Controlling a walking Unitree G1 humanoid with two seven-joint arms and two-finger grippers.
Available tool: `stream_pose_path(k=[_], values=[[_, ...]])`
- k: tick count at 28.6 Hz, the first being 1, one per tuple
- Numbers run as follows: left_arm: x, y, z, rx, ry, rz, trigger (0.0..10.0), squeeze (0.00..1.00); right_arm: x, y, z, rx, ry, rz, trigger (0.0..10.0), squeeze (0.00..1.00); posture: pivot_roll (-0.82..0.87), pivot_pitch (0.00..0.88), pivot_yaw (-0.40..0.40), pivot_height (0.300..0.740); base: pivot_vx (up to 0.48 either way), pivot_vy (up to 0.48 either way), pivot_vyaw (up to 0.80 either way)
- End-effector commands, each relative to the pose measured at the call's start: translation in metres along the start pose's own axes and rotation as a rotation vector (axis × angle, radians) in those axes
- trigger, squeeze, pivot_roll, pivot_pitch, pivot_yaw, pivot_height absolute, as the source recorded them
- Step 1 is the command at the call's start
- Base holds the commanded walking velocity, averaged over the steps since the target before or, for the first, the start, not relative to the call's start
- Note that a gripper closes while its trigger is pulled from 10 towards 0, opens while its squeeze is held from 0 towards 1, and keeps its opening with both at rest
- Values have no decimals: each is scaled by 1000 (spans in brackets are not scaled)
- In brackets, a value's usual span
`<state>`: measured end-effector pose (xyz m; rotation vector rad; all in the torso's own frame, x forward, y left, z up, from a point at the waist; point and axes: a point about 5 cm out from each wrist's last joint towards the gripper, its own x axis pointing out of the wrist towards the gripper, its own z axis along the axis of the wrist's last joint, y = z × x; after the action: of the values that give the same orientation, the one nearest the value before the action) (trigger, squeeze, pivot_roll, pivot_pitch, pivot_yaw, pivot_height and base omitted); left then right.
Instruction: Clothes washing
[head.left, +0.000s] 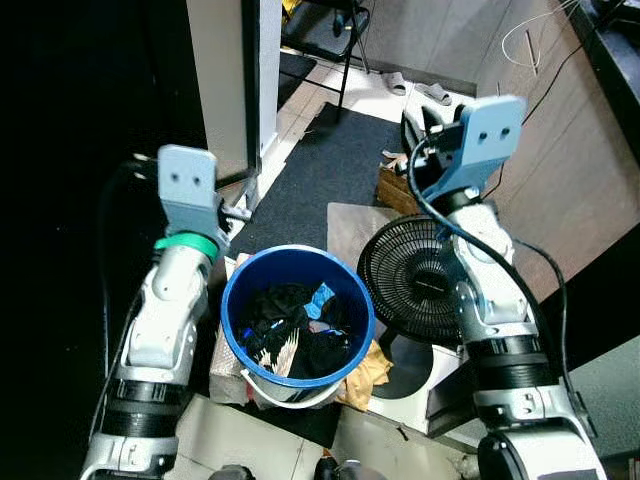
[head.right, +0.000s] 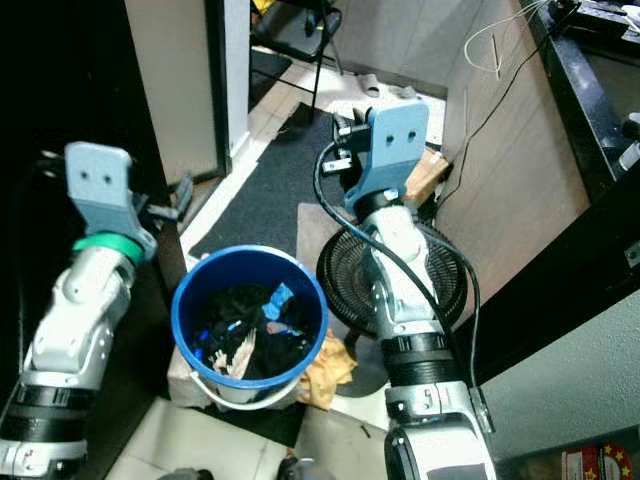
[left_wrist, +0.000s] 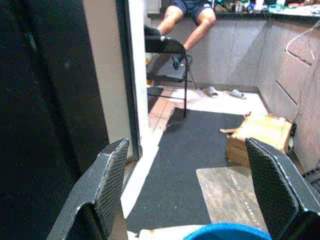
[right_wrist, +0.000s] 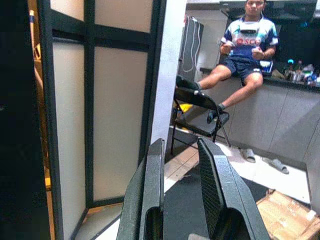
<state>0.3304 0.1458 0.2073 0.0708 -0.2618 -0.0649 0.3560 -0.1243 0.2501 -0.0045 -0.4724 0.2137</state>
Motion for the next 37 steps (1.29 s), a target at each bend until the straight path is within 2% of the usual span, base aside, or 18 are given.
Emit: stream_pose_path(k=[1,10,37], values=[[-6,-7,-3,3,12,-18,10000,0,-5,4,-7,23,20,2,10000,0,17,71,-20,730,0,0,0],[-9,-14,-3,-8,16,-32,10000,0,-5,6,-6,24,15,7,10000,0,16,74,-18,705,0,0,0],[-7,-6,0,9,12,1,10000,0,-4,6,-3,30,3,9,10000,0,23,75,-21,610,0,0,0]])
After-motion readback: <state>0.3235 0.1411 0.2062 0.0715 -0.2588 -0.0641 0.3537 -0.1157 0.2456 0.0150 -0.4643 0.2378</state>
